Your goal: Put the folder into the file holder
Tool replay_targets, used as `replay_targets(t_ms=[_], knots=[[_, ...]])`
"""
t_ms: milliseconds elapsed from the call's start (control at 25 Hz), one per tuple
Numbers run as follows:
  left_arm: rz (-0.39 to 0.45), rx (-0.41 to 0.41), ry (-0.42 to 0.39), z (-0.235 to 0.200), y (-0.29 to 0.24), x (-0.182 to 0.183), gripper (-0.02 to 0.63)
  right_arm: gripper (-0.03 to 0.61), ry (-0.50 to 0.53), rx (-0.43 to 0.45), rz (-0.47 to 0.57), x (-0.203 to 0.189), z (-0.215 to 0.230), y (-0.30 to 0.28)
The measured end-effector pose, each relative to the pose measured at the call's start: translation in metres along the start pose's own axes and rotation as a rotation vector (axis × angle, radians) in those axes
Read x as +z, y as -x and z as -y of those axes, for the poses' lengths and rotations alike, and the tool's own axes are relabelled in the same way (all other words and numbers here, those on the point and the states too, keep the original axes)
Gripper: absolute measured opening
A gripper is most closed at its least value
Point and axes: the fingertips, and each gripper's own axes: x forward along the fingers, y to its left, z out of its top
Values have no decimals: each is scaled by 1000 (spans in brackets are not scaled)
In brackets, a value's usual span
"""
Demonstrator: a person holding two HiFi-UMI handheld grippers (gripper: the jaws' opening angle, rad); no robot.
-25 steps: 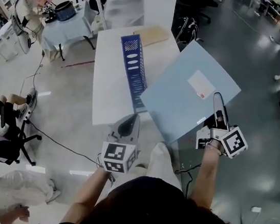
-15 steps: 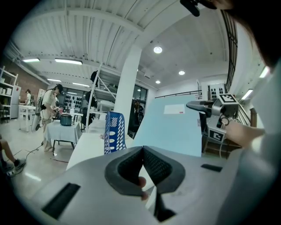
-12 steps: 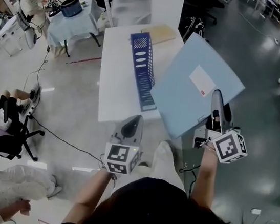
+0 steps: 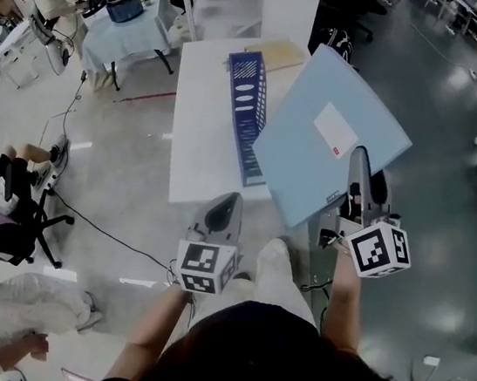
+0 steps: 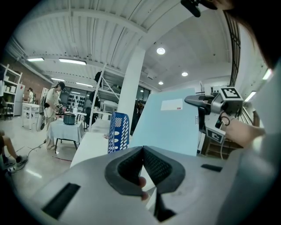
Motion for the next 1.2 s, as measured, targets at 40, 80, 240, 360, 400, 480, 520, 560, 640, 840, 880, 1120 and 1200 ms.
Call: replay_targets(t_ms=[40,80,240,360,400,480,520,560,640,840,880,1120,1200], knots=[[1,1,1,-1,0,1,6,146,7,2,2,0,-3,-2],[1,3,2,-1,0,1,6,146,15,4,4,-1,-6,-3],[3,10,4,-5,-1,2,6,146,52,16,7,-4,-17,-11],[8,24,6,-9,-4,5,6,146,92,28,13,-7,-27,-17],[10,31,8,-11,-5,5,6,146,105,32,15,-8,-30,-19],[14,44,14,-14,-7,7,6,146,128,45,17,-10,-37,-24],[15,51,15,-16,-7,8,6,146,138,51,20,-10,-41,-27],[17,57,16,-17,-8,9,6,146,149,56,24,-10,-44,-29],[15,68,17,-19,-9,10,6,146,175,60,32,-12,-50,-34],[-19,94,22,-25,-10,7,6,146,218,86,35,-23,-63,-48],[-25,101,24,-26,-11,6,6,146,215,91,33,-24,-63,-51],[-13,142,18,-35,-17,10,6,146,219,113,21,-33,-65,-70],[-32,149,26,-36,-18,7,6,146,227,116,25,-36,-65,-75]])
